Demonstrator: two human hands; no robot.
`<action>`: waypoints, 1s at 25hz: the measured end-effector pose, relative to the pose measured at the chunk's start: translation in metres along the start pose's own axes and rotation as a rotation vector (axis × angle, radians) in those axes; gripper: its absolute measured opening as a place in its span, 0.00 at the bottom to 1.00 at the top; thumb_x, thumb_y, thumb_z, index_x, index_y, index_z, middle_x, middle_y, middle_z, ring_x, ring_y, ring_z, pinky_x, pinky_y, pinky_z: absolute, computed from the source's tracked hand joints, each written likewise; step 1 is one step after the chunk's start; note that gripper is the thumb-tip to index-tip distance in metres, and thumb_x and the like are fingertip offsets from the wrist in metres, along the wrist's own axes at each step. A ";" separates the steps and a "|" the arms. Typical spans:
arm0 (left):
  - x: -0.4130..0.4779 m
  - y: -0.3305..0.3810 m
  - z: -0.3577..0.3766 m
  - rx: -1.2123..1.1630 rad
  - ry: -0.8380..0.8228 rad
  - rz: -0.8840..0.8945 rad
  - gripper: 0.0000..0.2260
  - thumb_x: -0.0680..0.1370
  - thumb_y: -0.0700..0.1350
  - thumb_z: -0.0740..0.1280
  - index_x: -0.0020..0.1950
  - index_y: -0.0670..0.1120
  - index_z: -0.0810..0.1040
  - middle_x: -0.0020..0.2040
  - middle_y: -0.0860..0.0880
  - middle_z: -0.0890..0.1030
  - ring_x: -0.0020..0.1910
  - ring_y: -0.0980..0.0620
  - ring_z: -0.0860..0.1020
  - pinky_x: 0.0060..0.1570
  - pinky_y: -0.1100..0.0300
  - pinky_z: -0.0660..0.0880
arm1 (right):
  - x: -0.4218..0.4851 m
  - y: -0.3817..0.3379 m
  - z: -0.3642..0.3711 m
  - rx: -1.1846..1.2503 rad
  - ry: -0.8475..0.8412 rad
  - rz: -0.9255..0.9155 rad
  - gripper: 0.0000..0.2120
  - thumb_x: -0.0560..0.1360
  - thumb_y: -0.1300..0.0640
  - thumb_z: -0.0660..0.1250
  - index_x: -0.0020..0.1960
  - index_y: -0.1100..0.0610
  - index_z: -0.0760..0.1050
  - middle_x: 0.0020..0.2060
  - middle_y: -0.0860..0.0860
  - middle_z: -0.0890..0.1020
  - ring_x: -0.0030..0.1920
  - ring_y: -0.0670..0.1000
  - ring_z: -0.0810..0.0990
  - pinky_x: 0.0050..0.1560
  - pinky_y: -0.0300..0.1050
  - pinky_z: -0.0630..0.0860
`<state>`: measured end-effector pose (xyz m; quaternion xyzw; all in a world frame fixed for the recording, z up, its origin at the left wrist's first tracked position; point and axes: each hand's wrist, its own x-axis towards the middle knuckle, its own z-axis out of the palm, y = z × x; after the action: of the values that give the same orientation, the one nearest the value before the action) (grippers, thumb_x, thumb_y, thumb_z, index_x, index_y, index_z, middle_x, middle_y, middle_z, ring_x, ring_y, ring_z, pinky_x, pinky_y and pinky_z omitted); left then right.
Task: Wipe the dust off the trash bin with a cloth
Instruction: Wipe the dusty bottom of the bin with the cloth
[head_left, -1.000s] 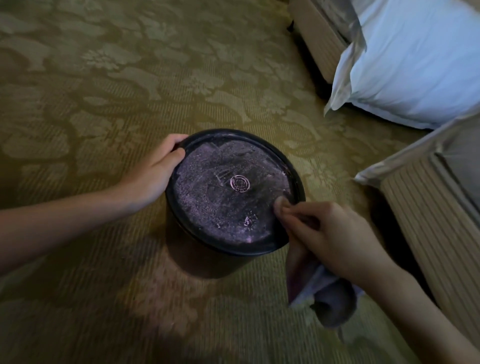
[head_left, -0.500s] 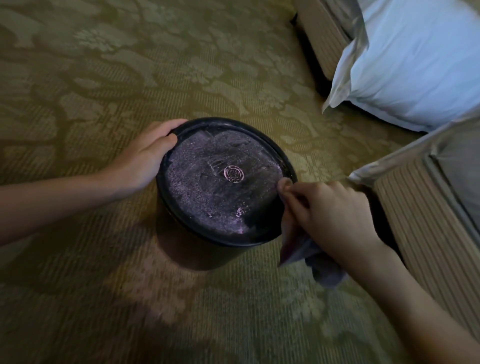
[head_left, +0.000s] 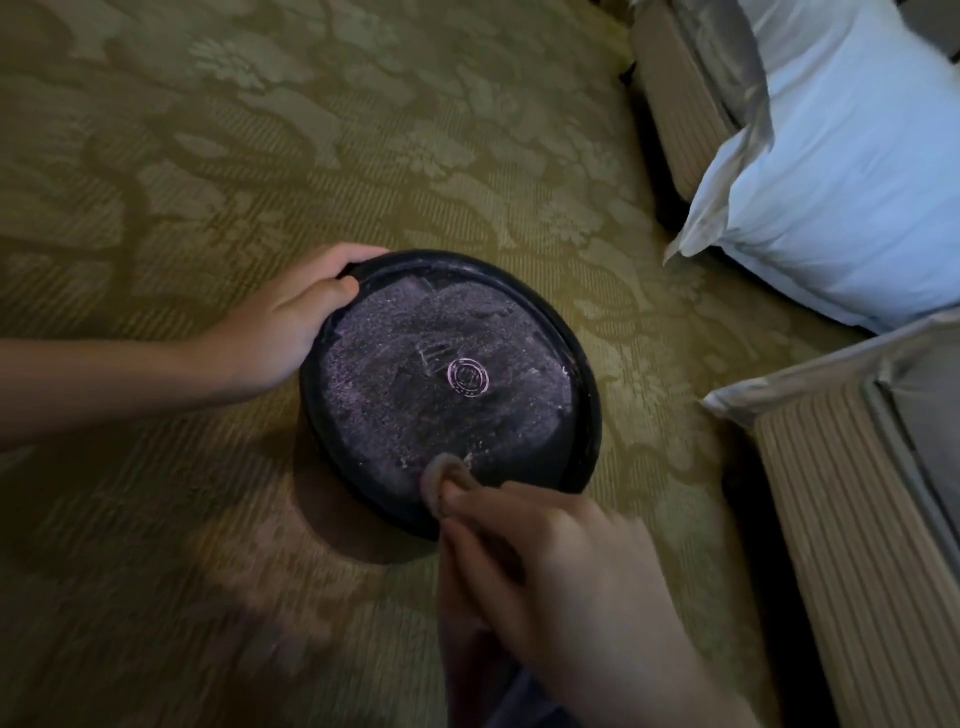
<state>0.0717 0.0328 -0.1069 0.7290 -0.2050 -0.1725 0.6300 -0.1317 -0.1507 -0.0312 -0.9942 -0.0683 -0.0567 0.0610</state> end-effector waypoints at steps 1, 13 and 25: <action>0.001 0.002 0.001 -0.003 -0.016 0.003 0.16 0.77 0.53 0.54 0.62 0.66 0.73 0.66 0.54 0.75 0.65 0.52 0.74 0.67 0.42 0.69 | -0.001 0.011 -0.004 -0.027 0.008 0.011 0.11 0.74 0.41 0.62 0.49 0.43 0.80 0.35 0.43 0.81 0.35 0.45 0.82 0.23 0.44 0.74; 0.004 -0.007 0.007 -0.129 0.045 0.046 0.17 0.80 0.43 0.54 0.66 0.53 0.74 0.61 0.51 0.80 0.60 0.51 0.79 0.58 0.55 0.74 | 0.008 0.003 -0.007 -0.007 -0.001 0.064 0.09 0.68 0.42 0.65 0.47 0.42 0.77 0.32 0.42 0.82 0.30 0.48 0.81 0.23 0.42 0.71; 0.009 -0.010 0.010 -0.207 0.060 0.037 0.15 0.81 0.42 0.55 0.62 0.54 0.75 0.55 0.54 0.82 0.53 0.58 0.80 0.48 0.68 0.76 | 0.020 0.059 -0.016 -0.086 -0.082 0.356 0.12 0.73 0.37 0.63 0.47 0.45 0.73 0.33 0.44 0.80 0.38 0.53 0.81 0.34 0.48 0.75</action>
<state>0.0753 0.0205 -0.1179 0.6609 -0.1805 -0.1591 0.7109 -0.1055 -0.2083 -0.0195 -0.9938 0.1085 -0.0071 0.0245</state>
